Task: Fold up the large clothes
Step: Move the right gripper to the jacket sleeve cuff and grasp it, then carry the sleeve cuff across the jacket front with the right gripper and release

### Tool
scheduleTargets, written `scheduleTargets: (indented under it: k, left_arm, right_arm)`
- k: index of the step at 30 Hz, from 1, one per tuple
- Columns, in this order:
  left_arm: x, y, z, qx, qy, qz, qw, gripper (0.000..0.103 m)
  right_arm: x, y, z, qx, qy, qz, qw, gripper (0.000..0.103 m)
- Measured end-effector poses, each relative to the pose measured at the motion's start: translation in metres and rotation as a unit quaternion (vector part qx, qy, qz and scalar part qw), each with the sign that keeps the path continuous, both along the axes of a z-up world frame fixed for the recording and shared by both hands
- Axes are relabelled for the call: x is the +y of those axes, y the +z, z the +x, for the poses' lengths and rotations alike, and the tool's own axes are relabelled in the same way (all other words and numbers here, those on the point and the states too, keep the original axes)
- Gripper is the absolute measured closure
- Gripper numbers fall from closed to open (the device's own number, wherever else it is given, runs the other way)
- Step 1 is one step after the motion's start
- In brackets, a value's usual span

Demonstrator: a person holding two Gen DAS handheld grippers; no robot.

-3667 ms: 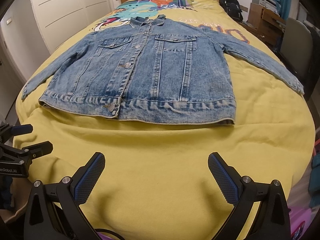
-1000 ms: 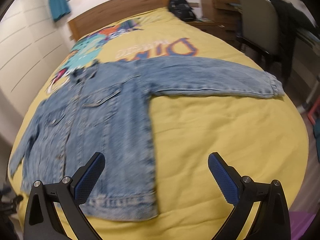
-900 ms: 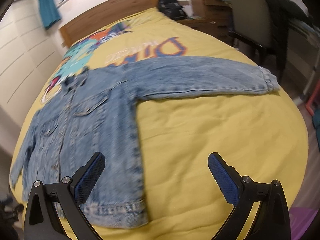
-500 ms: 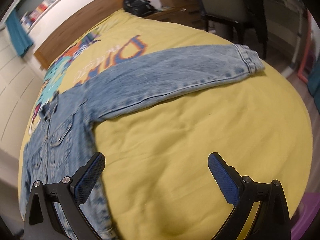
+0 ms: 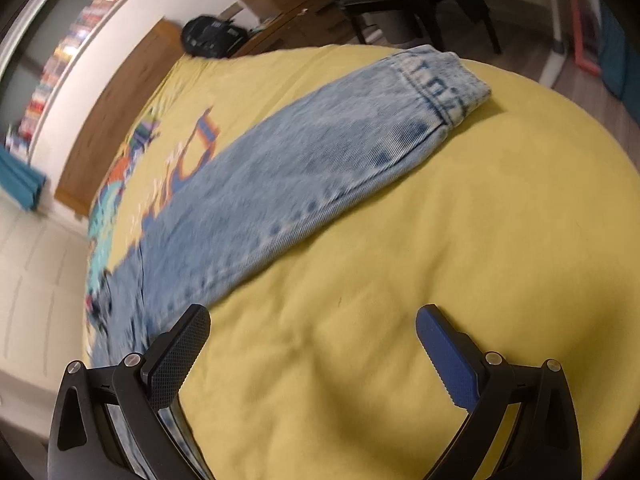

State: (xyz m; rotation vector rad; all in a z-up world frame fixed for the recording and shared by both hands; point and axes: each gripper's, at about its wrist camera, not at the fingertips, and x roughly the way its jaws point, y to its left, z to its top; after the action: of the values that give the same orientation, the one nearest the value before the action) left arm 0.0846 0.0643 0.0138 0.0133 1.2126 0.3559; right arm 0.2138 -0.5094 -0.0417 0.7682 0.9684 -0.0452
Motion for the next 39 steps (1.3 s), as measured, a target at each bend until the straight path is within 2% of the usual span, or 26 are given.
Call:
scheduleTargets:
  k: [5,7,13,16,18,21,22,24,26,32,39]
  left_arm:
    - [0.001,-0.004,0.004,0.011,0.004,0.004,0.9999,0.001]
    - [0.001,-0.005,0.005,0.015,0.005,0.004,0.9999,0.001]
    - [0.003,-0.010,0.010,0.027,0.009,0.003,0.9996,0.001]
    - [0.004,-0.014,0.013,0.032,0.011,0.001,0.9994,0.001]
    - [0.006,-0.017,0.014,0.035,0.011,-0.002,0.9993,0.001]
    - [0.009,-0.020,0.014,0.038,0.013,-0.007,0.9992,0.001]
    - [0.010,-0.021,0.014,0.038,0.013,-0.009,0.9991,0.001]
    - [0.012,-0.023,0.014,0.038,0.012,-0.012,0.9991,0.001]
    - [0.014,-0.024,0.014,0.036,0.013,-0.016,0.9991,0.001]
    - [0.031,-0.027,0.009,0.027,0.022,-0.035,0.9988,0.001]
    - [0.070,-0.028,-0.005,0.008,0.044,-0.057,0.9973,0.001]
  right_arm:
    - [-0.033,-0.009,0.016,-0.018,-0.043,0.054,0.997,0.001]
    - [-0.047,-0.013,0.023,-0.027,-0.064,0.073,0.995,0.005]
    - [-0.077,-0.018,0.043,-0.042,-0.112,0.094,0.988,0.012]
    - [-0.087,-0.020,0.050,-0.040,-0.135,0.098,0.985,0.027]
    - [-0.092,-0.023,0.053,-0.033,-0.147,0.105,0.983,0.044]
    - [-0.098,-0.026,0.061,-0.026,-0.160,0.118,0.980,0.056]
    - [-0.099,-0.025,0.064,-0.023,-0.160,0.117,0.980,0.060]
    - [-0.098,-0.021,0.069,-0.021,-0.155,0.112,0.981,0.080]
    - [-0.094,-0.014,0.073,-0.028,-0.151,0.109,0.982,0.089]
    - [-0.065,0.025,0.091,-0.065,-0.117,0.083,0.988,0.093]
    - [0.007,0.082,0.125,-0.104,-0.044,0.072,0.991,0.096]
